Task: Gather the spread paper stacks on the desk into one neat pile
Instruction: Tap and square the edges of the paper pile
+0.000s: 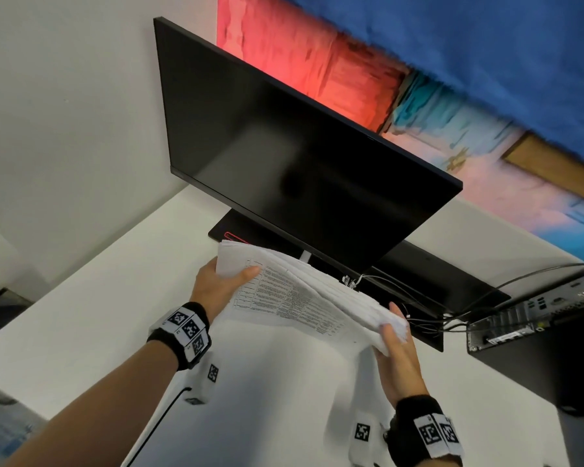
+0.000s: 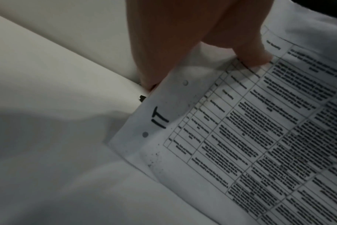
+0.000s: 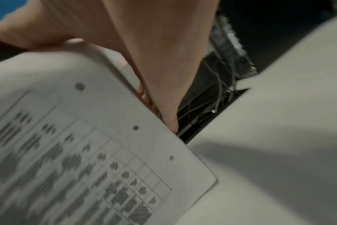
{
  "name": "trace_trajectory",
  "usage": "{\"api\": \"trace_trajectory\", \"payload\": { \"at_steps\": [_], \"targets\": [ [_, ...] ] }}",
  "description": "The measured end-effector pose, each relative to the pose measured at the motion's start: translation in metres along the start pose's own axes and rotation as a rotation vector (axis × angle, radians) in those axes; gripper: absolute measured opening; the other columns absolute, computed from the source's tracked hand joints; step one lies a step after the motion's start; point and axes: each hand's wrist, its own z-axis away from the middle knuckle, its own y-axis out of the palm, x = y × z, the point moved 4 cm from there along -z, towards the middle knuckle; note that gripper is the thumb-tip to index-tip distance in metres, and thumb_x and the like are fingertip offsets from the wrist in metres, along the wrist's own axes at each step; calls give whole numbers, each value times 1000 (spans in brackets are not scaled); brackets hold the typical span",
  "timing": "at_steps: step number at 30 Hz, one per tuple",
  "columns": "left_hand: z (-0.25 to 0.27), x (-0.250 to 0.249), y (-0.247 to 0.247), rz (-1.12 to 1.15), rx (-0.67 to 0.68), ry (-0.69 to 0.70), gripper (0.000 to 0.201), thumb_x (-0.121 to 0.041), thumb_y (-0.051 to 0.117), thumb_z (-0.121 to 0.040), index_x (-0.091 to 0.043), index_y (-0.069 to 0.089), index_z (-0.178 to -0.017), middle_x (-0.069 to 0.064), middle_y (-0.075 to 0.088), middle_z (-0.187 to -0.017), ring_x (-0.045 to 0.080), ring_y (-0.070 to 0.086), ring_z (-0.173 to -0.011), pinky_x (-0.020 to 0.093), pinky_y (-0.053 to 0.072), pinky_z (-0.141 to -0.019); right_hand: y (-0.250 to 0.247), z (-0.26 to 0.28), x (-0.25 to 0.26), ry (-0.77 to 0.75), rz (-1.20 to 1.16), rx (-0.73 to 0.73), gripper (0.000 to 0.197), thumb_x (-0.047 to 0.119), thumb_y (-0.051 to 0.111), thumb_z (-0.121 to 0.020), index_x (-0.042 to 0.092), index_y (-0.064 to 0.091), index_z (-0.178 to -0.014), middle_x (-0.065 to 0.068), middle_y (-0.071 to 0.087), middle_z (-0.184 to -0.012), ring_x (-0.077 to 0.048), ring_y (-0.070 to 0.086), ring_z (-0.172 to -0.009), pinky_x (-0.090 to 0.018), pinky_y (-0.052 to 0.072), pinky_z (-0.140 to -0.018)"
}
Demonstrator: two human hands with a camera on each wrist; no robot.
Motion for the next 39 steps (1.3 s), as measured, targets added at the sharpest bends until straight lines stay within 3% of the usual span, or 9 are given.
{"api": "trace_trajectory", "payload": {
  "at_steps": [3, 8, 10, 14, 19, 22, 25, 31, 39],
  "targets": [
    [-4, 1, 2, -8, 2, -2, 16, -32, 79, -81, -25, 69, -91, -3, 76, -89, 12, 72, -83, 27, 59, -66, -10, 8, -7, 60, -136, 104, 114, 55, 91, -54, 21, 41, -151, -12, 55, -148, -28, 52, -135, -46, 39, -114],
    [-12, -3, 3, -7, 7, 21, 21, -33, 79, -81, -20, 73, -96, -3, 78, -89, 12, 75, -83, 20, 56, -60, 3, 25, -8, 134, 326, 137, 81, -3, 86, -69, 26, 45, -133, 10, 62, -115, -18, 57, -116, -16, 45, -93],
    [-10, -4, 4, -11, 27, 29, 15, -31, 79, -82, -23, 72, -93, -4, 77, -88, 12, 74, -83, 19, 56, -59, 2, 18, -3, 33, 401, 77, 66, 3, 82, -78, 21, 53, -134, 5, 65, -122, -13, 60, -115, -6, 48, -77],
    [-4, -1, 8, 16, 82, 26, 20, -27, 79, -82, -28, 69, -99, -6, 76, -94, 10, 72, -87, 21, 58, -64, 11, 8, 8, -42, 320, -133, 27, 26, 71, -91, 22, 67, -117, 7, 73, -105, -7, 68, -100, -10, 50, -65],
    [3, -10, 23, 88, 34, 103, 12, -22, 78, -84, -27, 73, -93, -6, 77, -91, 15, 75, -91, 28, 62, -77, 31, 6, 13, -100, 105, -351, 32, 30, 75, -87, 26, 68, -117, 5, 75, -109, -11, 72, -100, -16, 55, -69],
    [7, -19, 17, 157, -2, 144, 17, -20, 83, -78, -27, 76, -93, -3, 80, -90, 12, 77, -87, 29, 62, -76, 24, 10, 20, -173, 63, -384, 44, 26, 78, -84, 20, 65, -125, 4, 74, -110, -2, 72, -92, -12, 55, -64],
    [7, -16, 3, 121, -23, 165, 36, -16, 89, -70, -26, 70, -98, -3, 76, -95, 9, 73, -86, 22, 61, -69, 10, 8, 14, -148, 56, -379, 55, 8, 76, -84, 12, 56, -135, -2, 70, -114, -10, 69, -97, -15, 56, -66],
    [3, 7, 10, 24, 103, 43, 40, -2, 85, -72, -27, 68, -98, -10, 74, -95, 8, 70, -93, 16, 58, -60, 7, -7, -16, 86, 236, -461, 26, -14, 51, -85, 7, 64, -92, -10, 64, -92, -33, 60, -97, -34, 44, -82],
    [-4, 7, 14, 48, 97, 73, 40, -11, 87, -72, -23, 72, -108, -6, 78, -98, 4, 75, -88, 26, 62, -75, 12, -10, -8, 15, 156, -426, 34, -10, 57, -86, 7, 67, -113, -9, 70, -103, -19, 64, -87, -27, 47, -71]
  ]
}}
